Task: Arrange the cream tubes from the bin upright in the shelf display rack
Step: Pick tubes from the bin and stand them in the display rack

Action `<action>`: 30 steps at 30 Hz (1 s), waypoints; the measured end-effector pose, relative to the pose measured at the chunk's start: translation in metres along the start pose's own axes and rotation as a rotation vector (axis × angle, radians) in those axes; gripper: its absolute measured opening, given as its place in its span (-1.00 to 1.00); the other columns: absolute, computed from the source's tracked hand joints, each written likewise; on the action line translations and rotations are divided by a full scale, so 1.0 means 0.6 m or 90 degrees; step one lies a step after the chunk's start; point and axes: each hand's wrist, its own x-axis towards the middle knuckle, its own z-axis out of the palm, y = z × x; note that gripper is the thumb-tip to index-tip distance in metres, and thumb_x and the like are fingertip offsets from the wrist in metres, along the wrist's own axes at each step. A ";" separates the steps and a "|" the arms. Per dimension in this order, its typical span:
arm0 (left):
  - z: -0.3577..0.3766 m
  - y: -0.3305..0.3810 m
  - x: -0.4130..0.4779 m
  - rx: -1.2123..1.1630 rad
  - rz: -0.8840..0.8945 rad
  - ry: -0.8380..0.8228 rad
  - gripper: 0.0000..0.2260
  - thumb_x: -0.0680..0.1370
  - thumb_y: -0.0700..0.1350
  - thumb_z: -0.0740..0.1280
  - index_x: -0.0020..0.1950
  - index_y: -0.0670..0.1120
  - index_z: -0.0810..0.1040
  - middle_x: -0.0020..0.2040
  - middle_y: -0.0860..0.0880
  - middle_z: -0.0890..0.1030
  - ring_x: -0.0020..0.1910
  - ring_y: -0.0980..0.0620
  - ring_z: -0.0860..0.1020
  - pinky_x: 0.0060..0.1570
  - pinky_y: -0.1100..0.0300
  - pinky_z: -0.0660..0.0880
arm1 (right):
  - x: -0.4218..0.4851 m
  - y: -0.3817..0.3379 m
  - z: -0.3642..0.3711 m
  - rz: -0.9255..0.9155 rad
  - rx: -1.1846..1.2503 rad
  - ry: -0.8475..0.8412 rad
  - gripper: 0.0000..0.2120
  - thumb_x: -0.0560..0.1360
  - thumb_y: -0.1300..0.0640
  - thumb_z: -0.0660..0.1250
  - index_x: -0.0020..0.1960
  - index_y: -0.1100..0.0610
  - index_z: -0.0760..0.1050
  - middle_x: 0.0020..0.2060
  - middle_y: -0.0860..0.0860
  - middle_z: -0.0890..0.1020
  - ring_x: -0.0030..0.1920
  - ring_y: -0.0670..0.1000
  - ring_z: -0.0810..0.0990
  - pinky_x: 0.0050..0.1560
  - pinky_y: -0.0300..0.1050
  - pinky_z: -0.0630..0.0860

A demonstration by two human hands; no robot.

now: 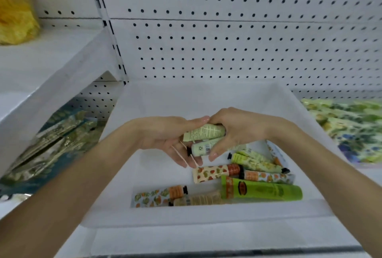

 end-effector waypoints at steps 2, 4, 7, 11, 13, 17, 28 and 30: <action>0.001 -0.006 0.013 -0.023 0.008 0.005 -0.44 0.55 0.28 0.05 0.13 -0.13 0.57 -0.09 -0.12 0.68 -0.26 0.02 0.59 -0.30 0.25 0.52 | 0.002 0.011 0.000 0.015 0.010 0.004 -0.54 0.26 -0.18 0.51 0.00 0.10 0.57 -0.13 0.04 0.67 -0.15 0.03 0.62 -0.11 -0.10 0.53; 0.002 -0.010 0.021 -0.059 0.019 0.024 -0.49 0.57 0.24 0.08 0.12 -0.14 0.56 -0.13 -0.11 0.66 -0.34 0.06 0.51 -0.36 0.29 0.46 | 0.008 0.019 0.000 0.023 0.034 0.020 -0.48 0.24 -0.19 0.51 0.00 0.18 0.57 -0.13 0.13 0.65 -0.21 0.05 0.58 -0.17 -0.05 0.48; 0.000 -0.012 0.027 -0.113 0.026 0.041 -0.52 0.56 0.22 0.12 0.12 -0.14 0.56 -0.16 -0.09 0.65 -0.35 0.09 0.45 -0.38 0.33 0.45 | 0.013 0.027 -0.002 0.033 0.077 0.041 -0.48 0.24 -0.19 0.52 -0.06 0.21 0.57 -0.21 0.15 0.61 -0.30 -0.03 0.48 -0.24 -0.11 0.38; -0.008 -0.017 0.029 -0.167 0.036 0.060 -0.52 0.57 0.20 0.12 0.22 -0.15 0.53 -0.19 -0.06 0.64 -0.36 0.12 0.42 -0.36 0.35 0.46 | 0.001 0.042 -0.019 0.046 0.161 0.069 -0.71 0.33 -0.03 0.51 -0.11 0.16 0.58 -0.27 0.00 0.60 -0.32 -0.11 0.53 -0.29 -0.21 0.44; -0.014 -0.017 0.028 -0.213 0.047 0.068 -0.54 0.57 0.19 0.13 0.24 -0.12 0.52 -0.20 -0.07 0.63 -0.37 0.13 0.42 -0.38 0.35 0.46 | -0.007 0.052 -0.026 0.045 0.281 0.079 -0.79 0.39 0.07 0.47 -0.06 0.17 0.58 -0.23 -0.02 0.61 -0.26 -0.08 0.61 -0.28 -0.21 0.54; -0.015 -0.016 0.033 -0.375 0.060 0.095 -0.61 0.56 0.15 0.20 0.20 -0.10 0.54 -0.19 -0.13 0.63 -0.39 0.10 0.43 -0.44 0.34 0.46 | -0.003 0.055 -0.025 0.043 0.402 0.184 -0.74 0.49 0.06 0.35 0.10 0.18 0.52 -0.15 0.05 0.61 -0.30 0.01 0.61 -0.38 -0.22 0.52; -0.003 -0.012 0.026 -0.222 0.107 -0.058 -0.58 0.45 -0.01 0.37 0.26 -0.13 0.47 0.15 -0.14 0.64 0.19 -0.04 0.58 0.22 0.07 0.50 | -0.002 0.039 -0.021 -0.038 0.305 0.247 -0.81 0.48 0.03 0.37 -0.01 0.14 0.56 -0.32 -0.09 0.57 -0.52 0.02 0.41 -0.57 -0.24 0.28; 0.004 -0.010 0.031 -0.209 0.109 -0.019 -0.62 0.43 -0.04 0.37 0.21 -0.13 0.50 0.06 -0.12 0.67 0.08 -0.02 0.63 0.10 0.11 0.57 | 0.003 0.035 -0.016 -0.050 0.298 0.231 -0.78 0.46 0.01 0.36 -0.01 0.15 0.55 -0.32 -0.09 0.57 -0.53 0.00 0.42 -0.58 -0.24 0.30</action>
